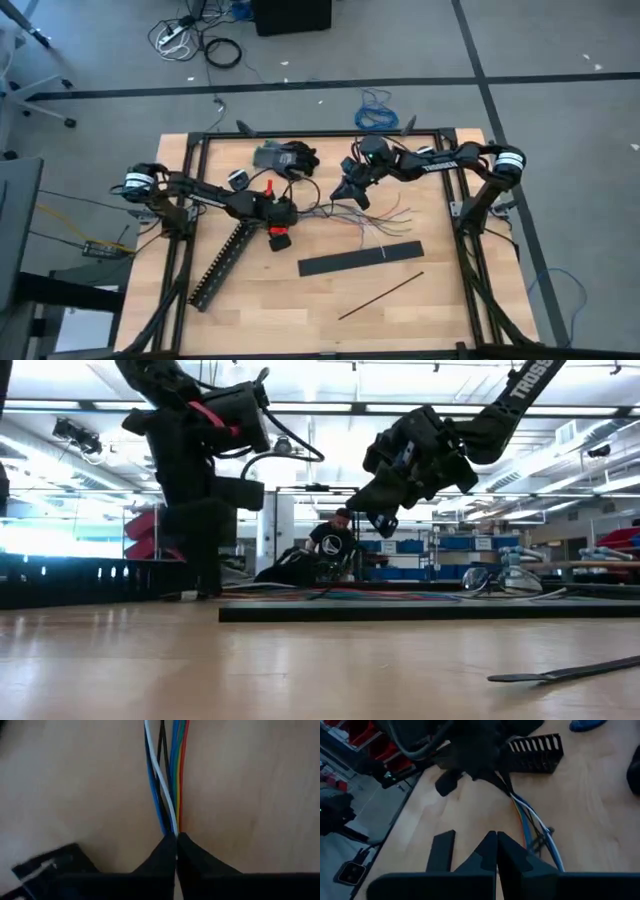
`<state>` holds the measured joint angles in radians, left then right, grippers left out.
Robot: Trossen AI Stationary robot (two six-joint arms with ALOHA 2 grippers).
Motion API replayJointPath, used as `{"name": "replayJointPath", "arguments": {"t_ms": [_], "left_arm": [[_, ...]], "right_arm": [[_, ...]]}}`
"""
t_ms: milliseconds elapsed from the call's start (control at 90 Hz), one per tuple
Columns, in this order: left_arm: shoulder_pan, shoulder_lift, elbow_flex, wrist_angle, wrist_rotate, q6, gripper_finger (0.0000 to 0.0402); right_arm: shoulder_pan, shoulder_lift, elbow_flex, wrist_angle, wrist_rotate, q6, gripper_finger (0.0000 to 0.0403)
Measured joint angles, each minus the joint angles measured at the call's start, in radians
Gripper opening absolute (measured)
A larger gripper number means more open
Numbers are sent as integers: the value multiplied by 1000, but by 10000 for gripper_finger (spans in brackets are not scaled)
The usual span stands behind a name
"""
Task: Ziptie cables
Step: Wrap the black zip tie on the cable wires
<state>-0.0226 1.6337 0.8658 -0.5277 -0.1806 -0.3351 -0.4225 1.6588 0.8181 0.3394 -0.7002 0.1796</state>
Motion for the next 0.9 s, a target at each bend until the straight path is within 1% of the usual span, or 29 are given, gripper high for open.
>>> {"name": "replayJointPath", "arguments": {"t_ms": [67, 211, 356, 511, 756, 900], "left_arm": [[0, -1, 0, -12, 7, -4, 0], [0, -21, 0, -30, 14, -4, 0], [0, -56, 0, -31, 15, 0, 0], [0, -79, 1, -36, 15, 10, 0], [0, -80, 1, -76, 18, 8, 0], [0, -80, 1, -89, 37, 6, 0]], "right_arm": [[-4, -18, 0, -26, 33, -8, 0], [-12, -66, 0, -88, 48, -19, 0], [-11, -107, 0, -194, 80, -28, 0], [12, -116, 0, -253, 121, -26, 0], [33, -116, 0, -311, 186, -15, 0], [39, -143, 0, -364, 220, -16, 0]]}}
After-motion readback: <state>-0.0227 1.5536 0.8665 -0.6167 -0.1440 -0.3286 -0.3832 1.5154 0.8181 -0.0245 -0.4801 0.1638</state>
